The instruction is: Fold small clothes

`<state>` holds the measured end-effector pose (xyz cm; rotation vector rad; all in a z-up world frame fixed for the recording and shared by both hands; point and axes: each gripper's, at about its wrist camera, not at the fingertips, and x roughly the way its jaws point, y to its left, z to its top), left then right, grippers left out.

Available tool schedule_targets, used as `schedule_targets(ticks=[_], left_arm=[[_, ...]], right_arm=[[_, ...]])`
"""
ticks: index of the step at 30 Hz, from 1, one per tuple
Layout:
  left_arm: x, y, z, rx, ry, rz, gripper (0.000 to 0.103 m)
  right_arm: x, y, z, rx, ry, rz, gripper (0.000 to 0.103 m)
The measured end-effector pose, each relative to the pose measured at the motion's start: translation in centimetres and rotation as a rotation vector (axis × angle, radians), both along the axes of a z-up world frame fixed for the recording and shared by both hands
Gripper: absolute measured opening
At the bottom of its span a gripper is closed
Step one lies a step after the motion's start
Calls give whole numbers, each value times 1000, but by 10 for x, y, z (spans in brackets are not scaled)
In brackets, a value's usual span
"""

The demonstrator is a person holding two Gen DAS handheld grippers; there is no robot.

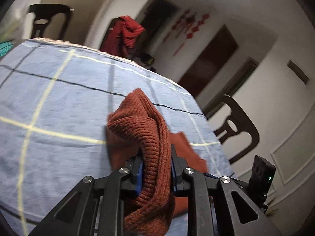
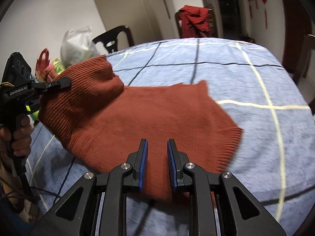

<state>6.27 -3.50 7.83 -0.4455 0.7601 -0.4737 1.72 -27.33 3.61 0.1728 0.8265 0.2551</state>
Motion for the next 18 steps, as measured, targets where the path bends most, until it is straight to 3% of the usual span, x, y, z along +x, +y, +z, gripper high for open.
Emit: schedule_targets(ticks=[8, 12, 15, 18], left_arm=[[15, -75, -36, 68, 91, -167, 26], [-1, -79, -8, 52, -12, -217, 34], [-4, -63, 15, 40, -78, -172, 39], [-1, -41, 17, 68, -84, -89, 39]], right_arm=[[-13, -22, 2, 51, 0, -58, 21], [-16, -26, 3, 103, -5, -53, 21], [-14, -28, 5, 226, -7, -25, 22], [-8, -24, 2, 344, 14, 20, 49]])
